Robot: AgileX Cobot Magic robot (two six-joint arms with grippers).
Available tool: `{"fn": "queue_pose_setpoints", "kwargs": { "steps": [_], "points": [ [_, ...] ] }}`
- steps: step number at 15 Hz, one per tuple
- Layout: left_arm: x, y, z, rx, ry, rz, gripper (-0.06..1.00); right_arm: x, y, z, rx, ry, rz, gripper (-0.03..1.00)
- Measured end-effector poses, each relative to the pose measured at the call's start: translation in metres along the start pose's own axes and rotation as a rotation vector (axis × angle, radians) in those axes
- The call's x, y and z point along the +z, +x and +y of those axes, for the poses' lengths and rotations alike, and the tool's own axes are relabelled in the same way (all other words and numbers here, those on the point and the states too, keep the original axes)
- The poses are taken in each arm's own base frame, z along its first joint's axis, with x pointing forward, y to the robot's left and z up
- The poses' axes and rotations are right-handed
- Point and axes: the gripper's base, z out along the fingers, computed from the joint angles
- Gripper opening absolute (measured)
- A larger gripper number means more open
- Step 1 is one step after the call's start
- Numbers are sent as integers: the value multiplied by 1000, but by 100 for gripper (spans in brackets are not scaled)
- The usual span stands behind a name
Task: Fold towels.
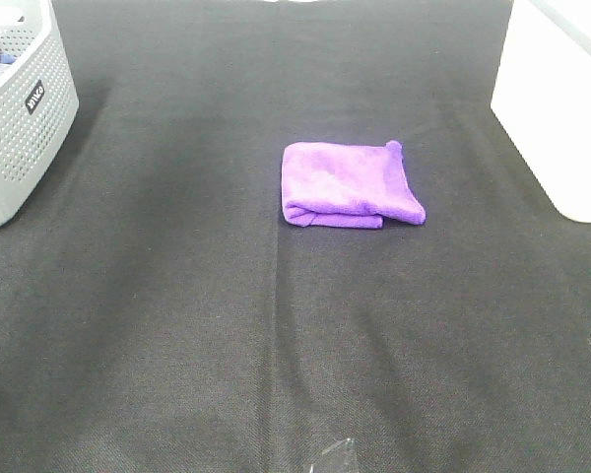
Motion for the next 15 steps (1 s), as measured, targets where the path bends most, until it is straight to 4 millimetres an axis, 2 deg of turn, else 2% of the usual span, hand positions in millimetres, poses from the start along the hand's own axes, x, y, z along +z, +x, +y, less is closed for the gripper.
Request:
{"fn": "queue_pose_setpoints", "kwargs": {
  "steps": [2, 3, 6, 8, 10, 13, 15],
  "points": [
    [-51, 30, 32, -58, -54, 8, 71, -23, 40, 2, -6, -4, -54, 79],
    [-70, 53, 42, -75, -79, 27, 71, -34, 61, 4, -12, -4, -90, 79],
    [-131, 130, 55, -102, -138, 7, 71, -59, 125, 6, -30, -7, -221, 79],
    [-151, 186, 54, -95, -155, -36, 71, -62, 165, 5, -39, -8, -294, 79],
    [-159, 240, 51, -85, -155, -87, 71, -58, 198, 4, -46, -9, -349, 79],
    [-173, 316, 46, -83, -156, -186, 71, -44, 233, 2, -84, -4, -406, 79],
    [-179, 356, 43, -88, -157, -259, 71, -31, 241, 0, -112, 2, -377, 79]
  ]
}}
